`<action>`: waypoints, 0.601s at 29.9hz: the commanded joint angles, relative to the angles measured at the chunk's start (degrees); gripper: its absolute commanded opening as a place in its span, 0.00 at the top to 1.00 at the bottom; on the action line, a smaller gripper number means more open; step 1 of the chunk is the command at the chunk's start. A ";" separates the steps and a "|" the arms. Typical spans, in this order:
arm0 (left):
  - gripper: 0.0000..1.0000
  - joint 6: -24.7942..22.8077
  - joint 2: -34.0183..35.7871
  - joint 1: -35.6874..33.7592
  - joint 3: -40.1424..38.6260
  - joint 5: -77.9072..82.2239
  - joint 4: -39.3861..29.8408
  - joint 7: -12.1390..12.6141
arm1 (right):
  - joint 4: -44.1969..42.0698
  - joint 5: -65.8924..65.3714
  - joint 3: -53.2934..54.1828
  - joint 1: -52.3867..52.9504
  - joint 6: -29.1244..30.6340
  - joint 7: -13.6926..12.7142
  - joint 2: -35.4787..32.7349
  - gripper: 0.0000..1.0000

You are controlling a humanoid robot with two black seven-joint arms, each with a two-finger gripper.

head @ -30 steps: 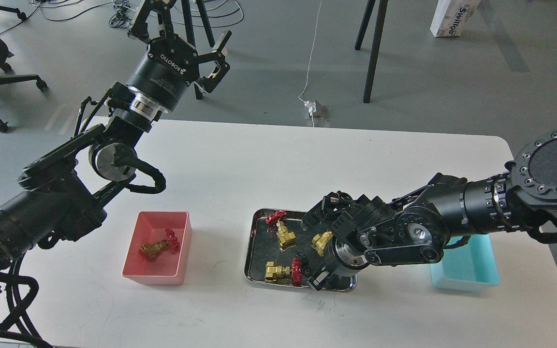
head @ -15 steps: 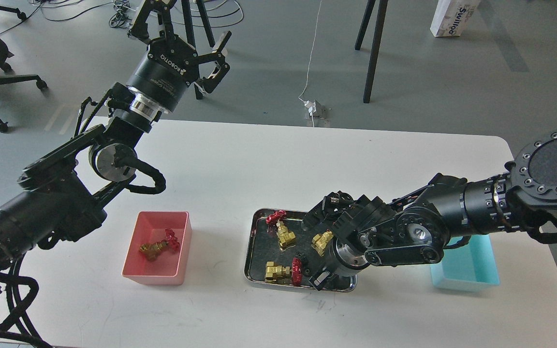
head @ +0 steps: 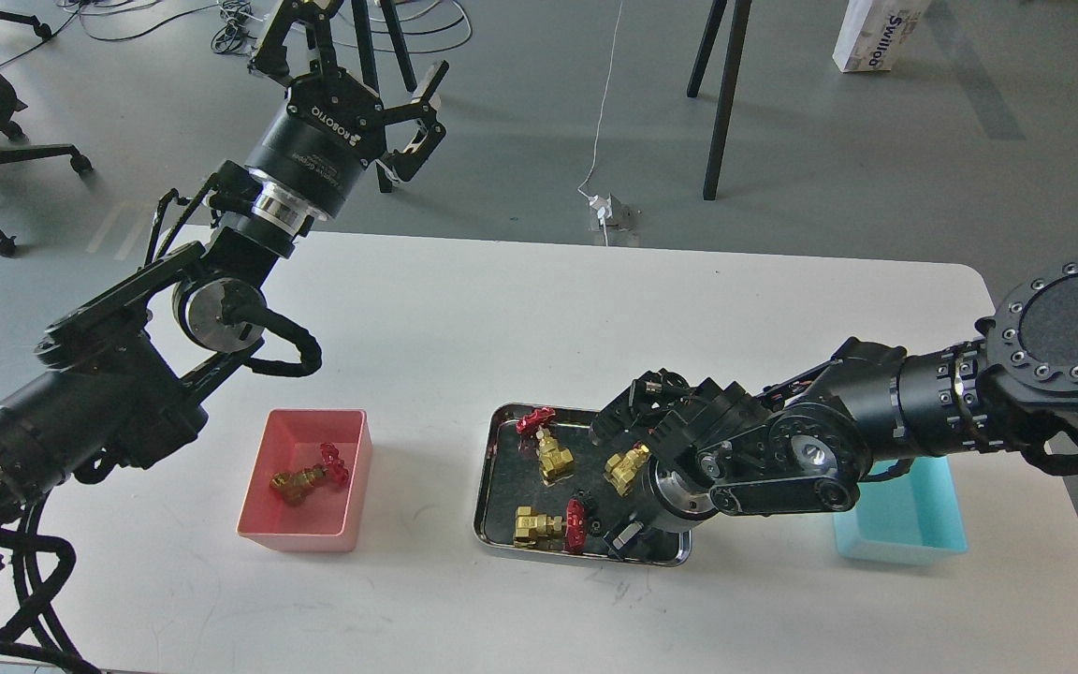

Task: Place valve in pink box and gear in blue box
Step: 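Grasp the small dark gear in the tray with the right gripper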

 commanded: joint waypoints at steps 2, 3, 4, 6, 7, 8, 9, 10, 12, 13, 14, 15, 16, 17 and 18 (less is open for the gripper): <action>0.01 0.00 0.00 0.11 0.03 0.00 0.08 0.00 | 0.04 -0.02 -0.05 0.08 0.02 -0.02 0.00 0.60; 0.01 0.00 0.00 0.20 0.03 0.00 0.08 0.00 | 0.04 -0.02 0.04 0.08 0.02 -0.02 0.00 0.61; 0.01 0.00 -0.09 0.11 0.03 0.00 0.08 0.00 | 0.04 -0.10 0.04 0.08 0.02 -0.02 0.00 0.62; 0.01 0.00 -0.61 0.20 0.03 0.00 0.08 0.00 | 0.04 -0.10 -0.05 0.17 0.02 -0.02 0.00 0.64; 0.01 0.00 -0.61 0.20 0.03 0.00 0.08 0.00 | 0.04 -0.10 -0.05 0.17 0.02 -0.02 0.00 0.65; 0.01 0.00 -0.70 0.11 0.03 0.08 0.08 0.00 | 0.21 -0.10 -0.05 0.34 0.02 -0.02 0.00 0.65; 0.01 0.00 -0.70 0.11 0.03 0.00 0.08 0.00 | 0.21 -0.10 -0.05 0.43 0.02 0.07 0.00 0.66; 0.01 0.00 -0.70 0.11 0.03 0.00 0.08 0.00 | 0.30 -0.10 -0.05 0.60 0.10 0.07 0.00 0.68; 0.01 0.00 -0.61 0.11 0.03 0.08 0.08 0.00 | 0.30 -0.10 -0.05 0.69 0.10 0.07 0.00 0.71; 0.01 0.00 -0.61 0.11 0.03 0.08 0.08 0.00 | 0.30 -0.10 -0.05 0.78 0.19 0.07 0.00 0.73; 0.01 0.00 -0.70 0.11 0.03 0.08 0.08 0.00 | 0.30 -0.10 -0.05 0.87 0.28 -0.02 0.00 0.75; 0.01 0.00 -0.70 0.11 0.03 0.08 0.08 0.00 | 0.30 -0.10 -0.05 0.87 0.37 -0.02 0.00 0.77; 0.01 0.00 -0.70 0.11 0.03 0.08 0.08 0.00 | 0.30 -0.10 -0.05 0.96 0.45 -0.02 0.00 0.81; 0.01 0.00 -0.70 0.11 0.03 0.08 0.08 0.00 | 0.30 -0.10 -0.05 0.96 0.54 -0.02 0.00 0.84; 0.01 0.00 -0.70 0.11 -0.06 0.08 0.17 0.00 | 0.30 -0.10 -0.05 0.96 0.54 -0.02 0.00 0.89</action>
